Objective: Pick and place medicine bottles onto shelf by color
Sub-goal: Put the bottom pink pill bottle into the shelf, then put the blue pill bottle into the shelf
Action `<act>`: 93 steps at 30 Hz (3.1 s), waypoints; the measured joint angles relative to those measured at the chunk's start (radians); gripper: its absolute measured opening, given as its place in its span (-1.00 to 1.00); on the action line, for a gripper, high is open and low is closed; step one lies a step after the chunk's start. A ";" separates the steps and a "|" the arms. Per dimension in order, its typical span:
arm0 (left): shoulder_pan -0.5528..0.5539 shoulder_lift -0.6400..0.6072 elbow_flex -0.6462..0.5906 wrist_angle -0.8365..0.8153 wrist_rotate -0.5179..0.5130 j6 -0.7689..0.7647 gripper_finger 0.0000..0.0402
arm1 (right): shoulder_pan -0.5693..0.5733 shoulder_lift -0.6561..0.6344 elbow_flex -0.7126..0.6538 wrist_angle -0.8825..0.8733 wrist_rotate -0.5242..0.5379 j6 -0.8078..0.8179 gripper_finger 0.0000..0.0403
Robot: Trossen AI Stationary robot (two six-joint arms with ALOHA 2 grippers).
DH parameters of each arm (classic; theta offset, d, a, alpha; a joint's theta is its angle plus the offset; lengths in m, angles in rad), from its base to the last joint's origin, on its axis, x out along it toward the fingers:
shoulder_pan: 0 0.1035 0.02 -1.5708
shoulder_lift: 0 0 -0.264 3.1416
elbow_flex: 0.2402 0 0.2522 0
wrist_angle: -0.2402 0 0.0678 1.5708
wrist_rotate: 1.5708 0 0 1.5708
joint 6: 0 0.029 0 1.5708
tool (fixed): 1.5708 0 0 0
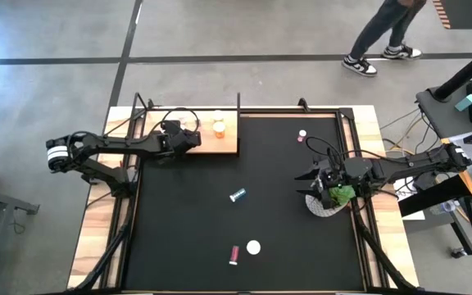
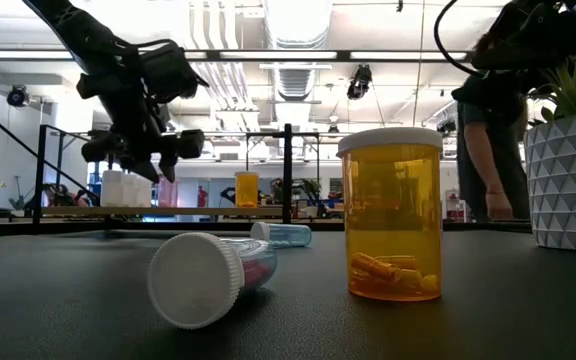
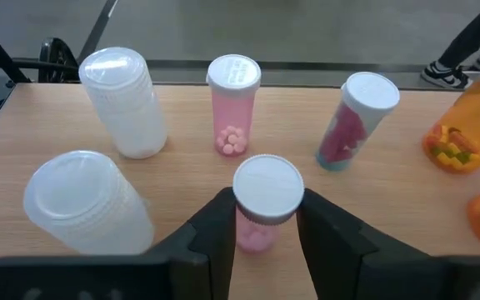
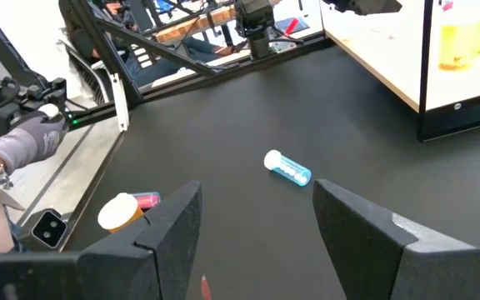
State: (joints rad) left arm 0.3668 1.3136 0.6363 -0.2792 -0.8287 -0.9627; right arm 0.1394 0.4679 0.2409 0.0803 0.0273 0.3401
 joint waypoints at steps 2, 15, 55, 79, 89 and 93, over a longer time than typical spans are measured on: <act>0.000 0.000 -0.001 0.000 0.002 0.000 -0.44 | 0.000 0.000 0.000 0.000 0.000 0.000 0.09; 0.001 0.000 0.001 0.000 -0.011 0.000 -0.37 | 0.000 0.000 0.000 0.000 0.000 0.000 0.09; -0.107 -0.185 0.217 0.043 0.094 0.421 -0.11 | 0.000 0.000 0.000 0.000 0.000 0.000 0.09; -0.527 0.118 0.464 0.082 0.244 0.420 -0.11 | 0.000 0.000 0.000 0.000 0.000 0.000 0.09; -0.592 0.197 0.530 0.119 0.239 0.289 -0.11 | 0.000 0.000 0.000 0.000 0.000 0.000 0.09; -0.604 0.265 0.586 0.192 0.237 0.264 -0.11 | 0.000 0.000 0.000 0.001 0.000 0.000 0.09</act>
State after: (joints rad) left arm -0.2376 1.5788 1.2223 -0.0868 -0.5918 -0.6990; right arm 0.1390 0.4683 0.2409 0.0815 0.0273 0.3401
